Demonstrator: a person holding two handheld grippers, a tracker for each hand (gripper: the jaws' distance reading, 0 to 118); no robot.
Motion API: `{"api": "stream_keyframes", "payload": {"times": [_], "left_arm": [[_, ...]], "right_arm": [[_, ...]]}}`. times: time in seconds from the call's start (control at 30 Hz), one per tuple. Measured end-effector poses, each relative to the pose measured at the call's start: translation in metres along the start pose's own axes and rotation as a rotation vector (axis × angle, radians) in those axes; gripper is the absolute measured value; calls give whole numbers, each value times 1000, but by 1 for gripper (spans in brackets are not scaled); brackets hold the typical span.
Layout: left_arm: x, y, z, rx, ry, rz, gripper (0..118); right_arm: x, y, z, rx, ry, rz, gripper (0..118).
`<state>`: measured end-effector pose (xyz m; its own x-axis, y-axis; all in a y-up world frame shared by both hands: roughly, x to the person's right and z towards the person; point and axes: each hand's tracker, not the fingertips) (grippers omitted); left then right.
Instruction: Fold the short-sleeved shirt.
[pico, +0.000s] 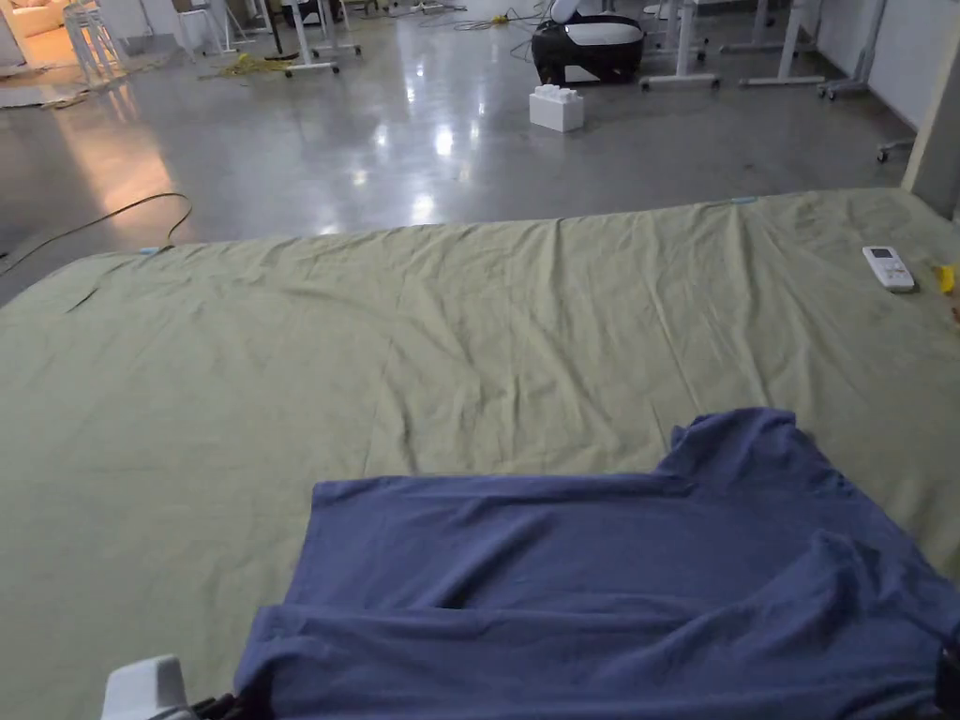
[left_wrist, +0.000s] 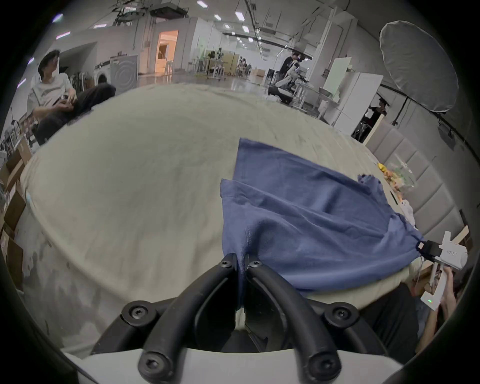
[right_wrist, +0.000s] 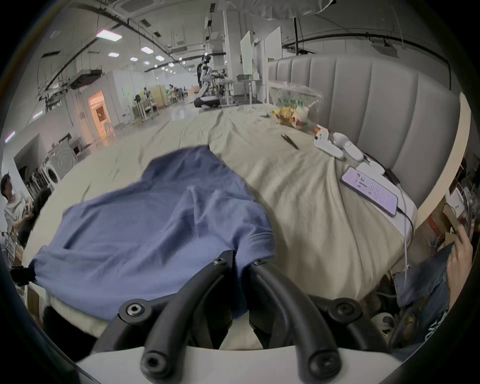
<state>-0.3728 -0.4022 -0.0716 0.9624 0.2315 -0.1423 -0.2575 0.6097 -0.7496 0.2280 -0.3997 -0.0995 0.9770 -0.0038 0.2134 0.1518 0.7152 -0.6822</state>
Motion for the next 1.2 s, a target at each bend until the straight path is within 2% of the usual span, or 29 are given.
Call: {"api": "stream_keyframes", "payload": {"times": [0.03,0.2,0.23,0.27,0.3,0.33,0.37,0.4,0.53,0.67,0.73,0.83,0.87,0.93,1.0,1.03,1.17,1.2], "left_arm": [[0,-9,-3,-33,9,-8,5],[-9,-23,-17,-20,-6,13,5],[-11,-22,-18,-19,-4,16,9],[-12,-21,-17,-16,17,18,21],[-13,-19,-12,1,37,12,46],[-10,-15,-1,35,43,7,63],[-9,-11,10,71,43,7,71],[-7,-8,22,122,50,1,71],[22,8,77,296,104,-160,71],[69,22,148,554,23,-305,71],[91,26,180,633,10,-356,71],[126,16,219,734,121,-352,71],[133,14,224,764,111,-369,71],[144,9,236,790,72,-400,71],[151,7,240,813,75,-436,71],[155,5,242,817,87,-452,71],[165,7,244,793,124,-477,69],[166,7,245,792,123,-473,63]], "right_arm": [[0,-8,-2,-19,-2,28,8],[3,-19,-13,-39,7,7,9],[6,-15,-13,-39,4,5,13],[9,-13,-12,-41,-7,1,24],[9,-13,-2,-34,-13,1,50],[14,-12,4,-21,-11,1,65],[18,-10,13,3,0,-7,69],[21,-8,21,34,18,-19,69],[15,10,56,196,0,47,73],[-11,34,115,377,142,31,73],[-17,38,131,451,181,41,74],[-35,44,175,575,223,80,74],[-39,46,189,628,241,108,74],[-45,50,211,697,272,144,74],[-47,55,223,647,360,106,74],[-48,55,228,655,391,118,74],[-56,54,250,727,347,166,73],[-58,53,253,725,332,164,67]]}}
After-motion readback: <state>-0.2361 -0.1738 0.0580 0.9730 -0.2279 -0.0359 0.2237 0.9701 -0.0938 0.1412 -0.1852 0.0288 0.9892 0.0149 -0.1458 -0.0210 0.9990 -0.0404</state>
